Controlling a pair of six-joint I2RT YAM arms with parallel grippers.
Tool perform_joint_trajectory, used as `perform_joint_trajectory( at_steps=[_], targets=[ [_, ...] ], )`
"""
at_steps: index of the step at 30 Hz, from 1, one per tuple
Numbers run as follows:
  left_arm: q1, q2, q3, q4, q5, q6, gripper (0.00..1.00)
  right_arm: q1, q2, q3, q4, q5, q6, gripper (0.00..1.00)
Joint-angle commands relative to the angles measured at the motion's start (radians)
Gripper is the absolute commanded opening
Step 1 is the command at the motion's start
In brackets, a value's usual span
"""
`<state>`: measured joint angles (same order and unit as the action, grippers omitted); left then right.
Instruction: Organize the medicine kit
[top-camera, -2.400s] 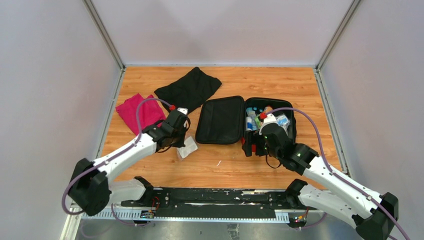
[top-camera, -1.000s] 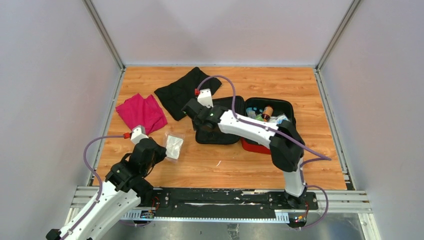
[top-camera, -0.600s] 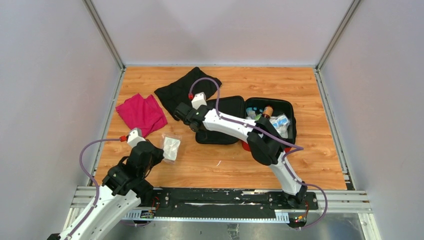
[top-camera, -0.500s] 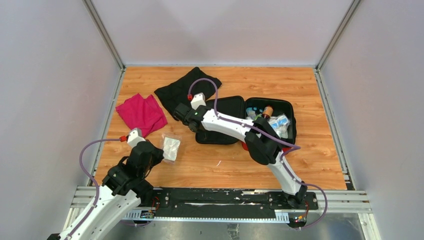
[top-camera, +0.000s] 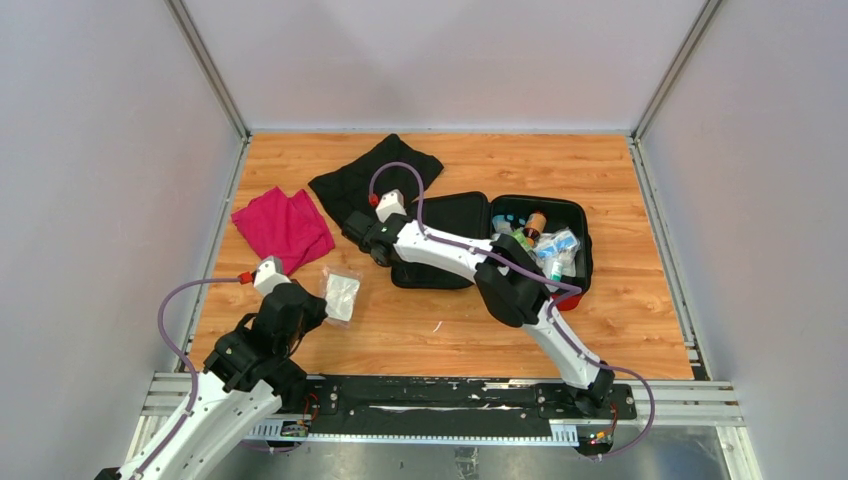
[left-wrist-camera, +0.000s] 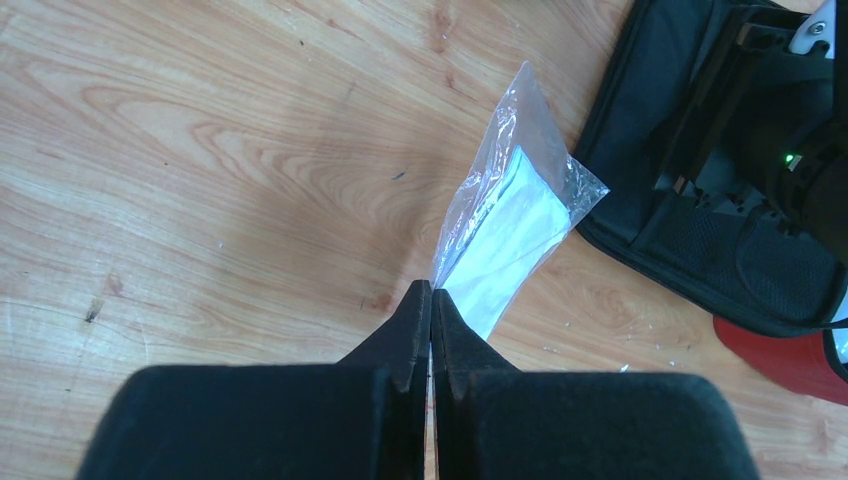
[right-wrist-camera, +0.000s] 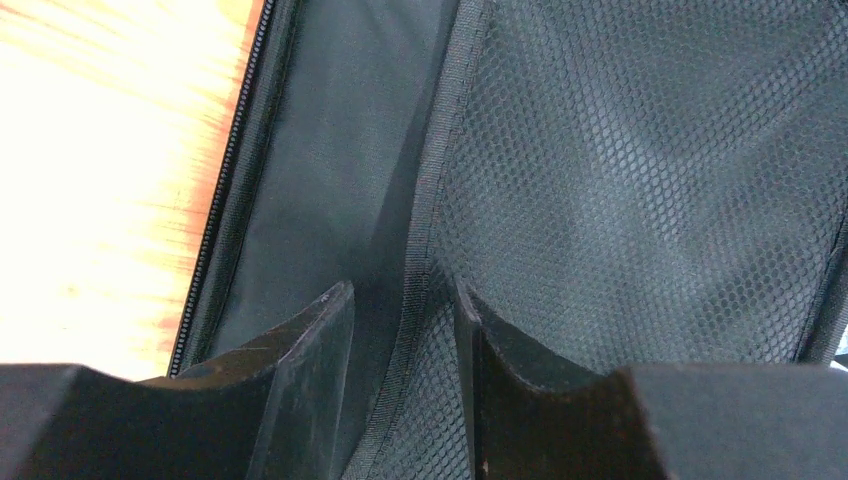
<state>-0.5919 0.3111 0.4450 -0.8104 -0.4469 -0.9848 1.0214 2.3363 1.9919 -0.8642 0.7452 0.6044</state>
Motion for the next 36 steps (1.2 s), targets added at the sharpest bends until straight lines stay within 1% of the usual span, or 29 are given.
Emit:
perform_joint_trajectory(
  at_steps=[1,4,6,9,13,16,18,23,27,29,31,36],
  targets=[
    [0.003,-0.01,0.006,-0.004,-0.035,-0.014,0.0,-0.009,0.027,0.026,-0.045,0.029,0.001,0.44],
    [0.003,-0.009,0.006,-0.004,-0.038,-0.014,0.0,-0.012,0.02,0.022,-0.044,0.037,0.007,0.38],
    [0.003,-0.009,0.006,-0.004,-0.042,-0.014,0.0,-0.012,0.008,0.018,-0.045,0.043,0.019,0.32],
    [0.003,-0.01,0.006,-0.004,-0.042,-0.014,0.0,-0.012,-0.017,0.003,-0.04,0.048,0.043,0.26],
    [0.003,-0.012,0.008,-0.004,-0.044,-0.014,0.0,-0.012,-0.042,-0.006,-0.038,0.058,0.05,0.13],
    [0.004,-0.012,0.013,-0.004,-0.046,-0.009,0.0,-0.013,-0.07,-0.021,-0.037,0.059,0.067,0.07],
    [0.002,-0.011,0.017,-0.004,-0.051,-0.007,0.0,-0.012,-0.097,-0.036,-0.031,0.058,0.083,0.0],
    [0.003,-0.01,0.04,-0.003,-0.052,-0.001,0.0,-0.012,-0.188,-0.112,0.025,0.027,0.089,0.0],
    [0.003,0.014,0.096,0.013,-0.045,0.025,0.0,-0.012,-0.294,-0.236,0.144,-0.058,0.078,0.0],
    [0.004,0.042,0.13,0.024,-0.029,0.024,0.0,-0.012,-0.363,-0.307,0.237,-0.104,0.068,0.0],
    [0.003,0.079,0.168,0.038,0.006,0.022,0.0,-0.012,-0.413,-0.368,0.292,-0.133,0.067,0.0],
    [0.003,0.169,0.257,0.08,0.076,-0.016,0.0,-0.012,-0.474,-0.431,0.337,-0.159,0.059,0.0]
  ],
)
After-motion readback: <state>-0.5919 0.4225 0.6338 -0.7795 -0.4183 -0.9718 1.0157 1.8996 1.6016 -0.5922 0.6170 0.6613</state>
